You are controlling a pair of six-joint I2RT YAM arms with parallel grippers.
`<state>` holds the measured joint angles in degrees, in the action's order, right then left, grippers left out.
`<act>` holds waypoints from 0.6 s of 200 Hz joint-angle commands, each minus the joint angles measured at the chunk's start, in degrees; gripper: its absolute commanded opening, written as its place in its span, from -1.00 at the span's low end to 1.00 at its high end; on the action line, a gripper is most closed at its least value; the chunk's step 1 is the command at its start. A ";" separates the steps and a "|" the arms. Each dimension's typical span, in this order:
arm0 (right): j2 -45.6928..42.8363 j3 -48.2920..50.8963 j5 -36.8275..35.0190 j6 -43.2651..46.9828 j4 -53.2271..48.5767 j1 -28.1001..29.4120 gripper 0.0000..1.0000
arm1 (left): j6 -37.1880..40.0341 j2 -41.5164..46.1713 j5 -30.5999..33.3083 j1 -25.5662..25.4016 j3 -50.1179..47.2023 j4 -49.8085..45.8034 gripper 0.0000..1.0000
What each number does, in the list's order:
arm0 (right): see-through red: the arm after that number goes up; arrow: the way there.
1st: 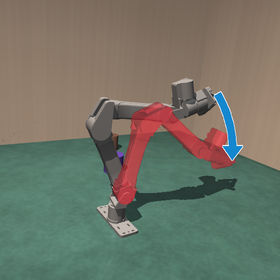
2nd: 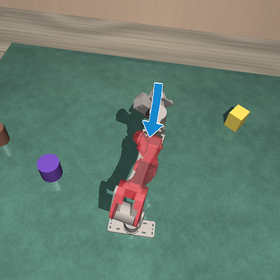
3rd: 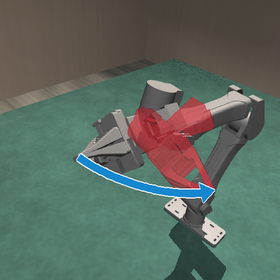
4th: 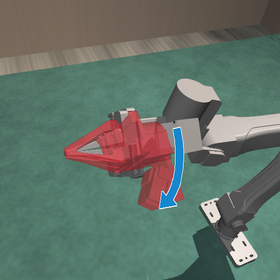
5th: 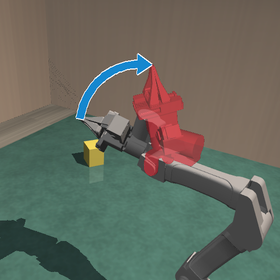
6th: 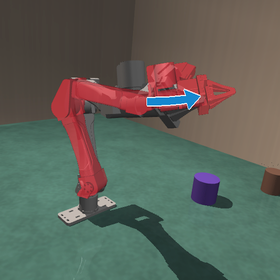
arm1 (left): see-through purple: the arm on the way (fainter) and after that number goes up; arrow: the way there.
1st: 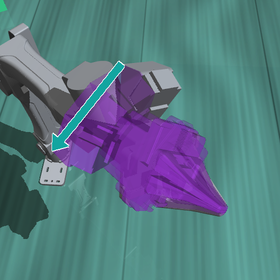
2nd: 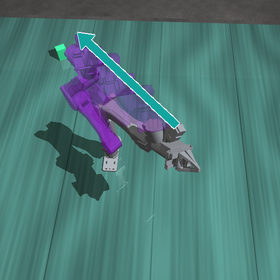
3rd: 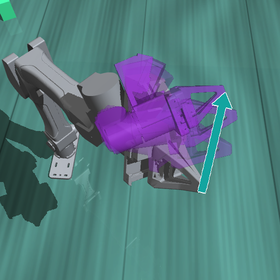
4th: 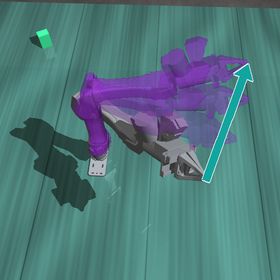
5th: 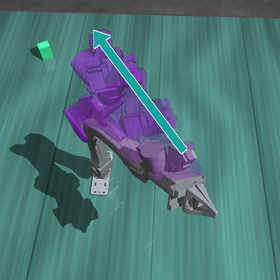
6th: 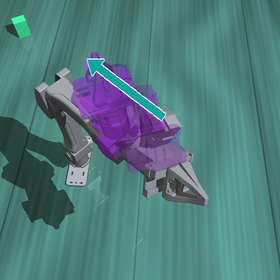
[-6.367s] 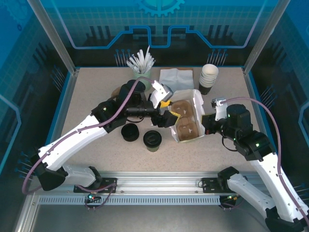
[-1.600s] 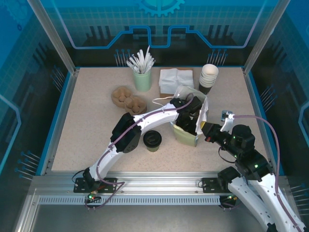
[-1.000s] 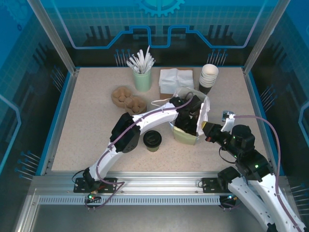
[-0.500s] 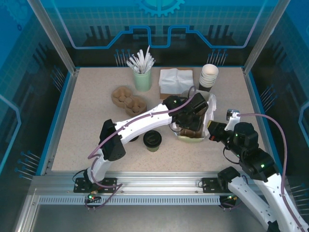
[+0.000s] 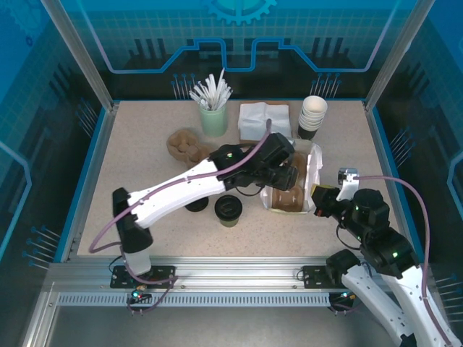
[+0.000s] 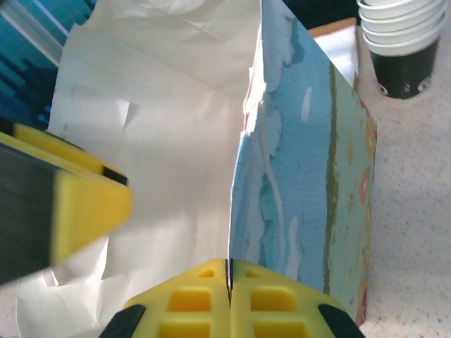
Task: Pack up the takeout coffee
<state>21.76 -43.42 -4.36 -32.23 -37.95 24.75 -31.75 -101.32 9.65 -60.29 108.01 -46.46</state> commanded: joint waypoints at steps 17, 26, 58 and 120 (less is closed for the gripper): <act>-5.58 3.41 5.13 5.04 6.47 0.65 -1.00 | 4.62 10.66 0.62 -0.39 -8.37 13.15 -0.12; -6.61 4.15 5.89 5.32 7.12 0.58 -1.00 | 5.24 12.04 0.57 -0.42 -9.55 14.20 -0.12; -8.17 5.57 8.98 5.36 8.90 0.65 -1.00 | 7.11 15.57 0.55 -0.39 -12.89 16.56 -0.11; -6.30 4.57 6.96 0.64 7.16 0.67 -1.00 | 9.56 19.87 2.84 -0.35 -16.41 17.42 -0.06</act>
<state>14.59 -38.13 3.51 -28.80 -32.10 24.75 -24.60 -84.25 10.00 -60.29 92.55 -30.70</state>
